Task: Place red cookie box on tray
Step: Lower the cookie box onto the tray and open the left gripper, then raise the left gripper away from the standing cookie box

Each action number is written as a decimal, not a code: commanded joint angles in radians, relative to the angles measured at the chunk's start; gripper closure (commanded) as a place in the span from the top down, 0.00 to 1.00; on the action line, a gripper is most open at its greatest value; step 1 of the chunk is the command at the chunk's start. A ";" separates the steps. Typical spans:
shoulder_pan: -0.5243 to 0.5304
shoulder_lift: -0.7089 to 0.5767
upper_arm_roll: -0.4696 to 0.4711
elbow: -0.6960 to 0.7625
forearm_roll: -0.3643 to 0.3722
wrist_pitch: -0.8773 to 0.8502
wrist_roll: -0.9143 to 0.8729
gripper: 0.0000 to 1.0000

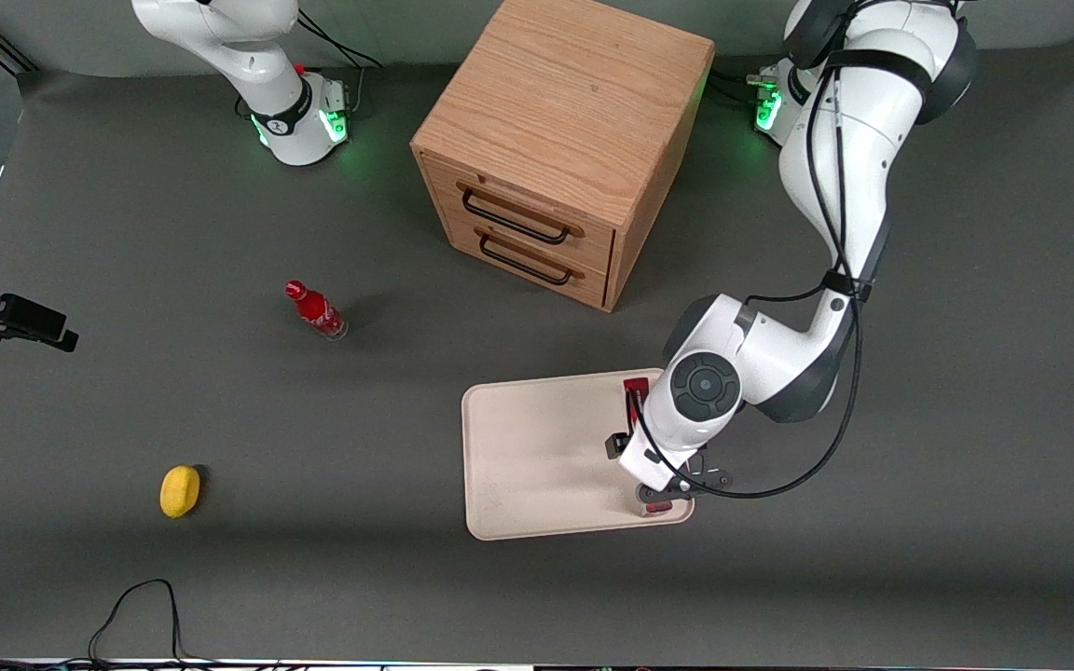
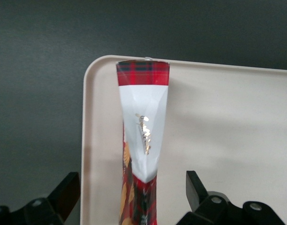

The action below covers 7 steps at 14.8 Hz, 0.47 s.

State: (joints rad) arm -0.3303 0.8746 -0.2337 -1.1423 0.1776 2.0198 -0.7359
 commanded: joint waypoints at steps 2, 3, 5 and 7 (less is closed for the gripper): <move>0.039 -0.167 0.002 -0.051 0.003 -0.177 -0.004 1.00; 0.057 -0.224 0.002 -0.086 0.002 -0.212 0.015 1.00; 0.097 -0.365 0.004 -0.215 -0.038 -0.225 0.152 1.00; 0.154 -0.524 0.036 -0.368 -0.131 -0.228 0.290 1.00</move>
State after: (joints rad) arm -0.2310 0.5590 -0.2273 -1.2648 0.1180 1.7738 -0.5690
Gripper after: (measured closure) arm 0.000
